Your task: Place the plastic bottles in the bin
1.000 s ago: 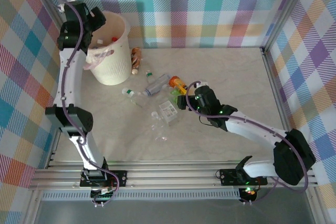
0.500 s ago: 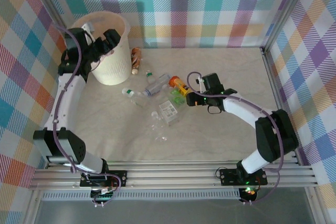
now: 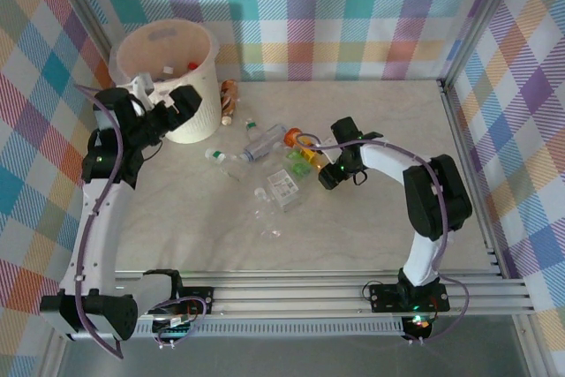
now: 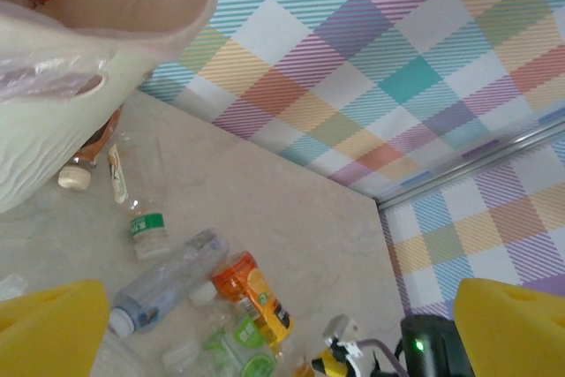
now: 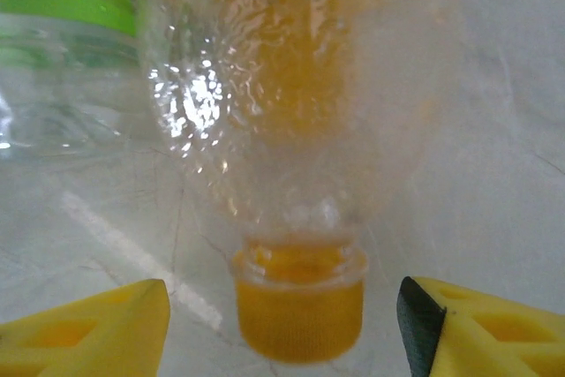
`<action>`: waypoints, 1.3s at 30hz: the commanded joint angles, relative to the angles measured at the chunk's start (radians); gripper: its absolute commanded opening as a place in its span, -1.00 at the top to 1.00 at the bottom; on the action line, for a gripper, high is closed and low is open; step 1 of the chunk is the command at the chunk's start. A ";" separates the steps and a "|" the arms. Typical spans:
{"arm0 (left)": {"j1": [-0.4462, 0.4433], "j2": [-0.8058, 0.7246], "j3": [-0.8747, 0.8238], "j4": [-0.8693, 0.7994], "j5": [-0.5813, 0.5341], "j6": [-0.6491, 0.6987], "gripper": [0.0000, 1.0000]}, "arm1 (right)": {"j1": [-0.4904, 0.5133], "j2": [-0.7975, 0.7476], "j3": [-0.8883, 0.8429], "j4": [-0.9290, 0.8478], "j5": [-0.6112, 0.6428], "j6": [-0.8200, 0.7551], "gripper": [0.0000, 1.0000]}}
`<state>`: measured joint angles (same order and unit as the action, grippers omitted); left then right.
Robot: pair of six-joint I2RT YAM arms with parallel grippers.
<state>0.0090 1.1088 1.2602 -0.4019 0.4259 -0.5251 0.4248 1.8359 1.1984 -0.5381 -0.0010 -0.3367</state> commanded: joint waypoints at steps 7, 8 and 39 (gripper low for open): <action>-0.010 -0.006 -0.081 -0.029 0.011 0.010 -1.00 | -0.001 0.050 0.049 0.014 -0.032 -0.080 -0.15; -0.011 0.000 -0.082 -0.029 0.016 0.010 -1.00 | -0.001 0.046 0.043 0.022 -0.036 -0.069 -0.11; -0.284 0.162 -0.179 0.302 0.040 -0.189 -1.00 | 0.139 -0.311 -0.135 0.371 -0.247 0.435 0.78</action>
<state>-0.2440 1.2388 1.0866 -0.1581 0.4706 -0.6926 0.5522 1.5379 1.0409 -0.2630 -0.1028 -0.0299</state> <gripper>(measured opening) 0.998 0.298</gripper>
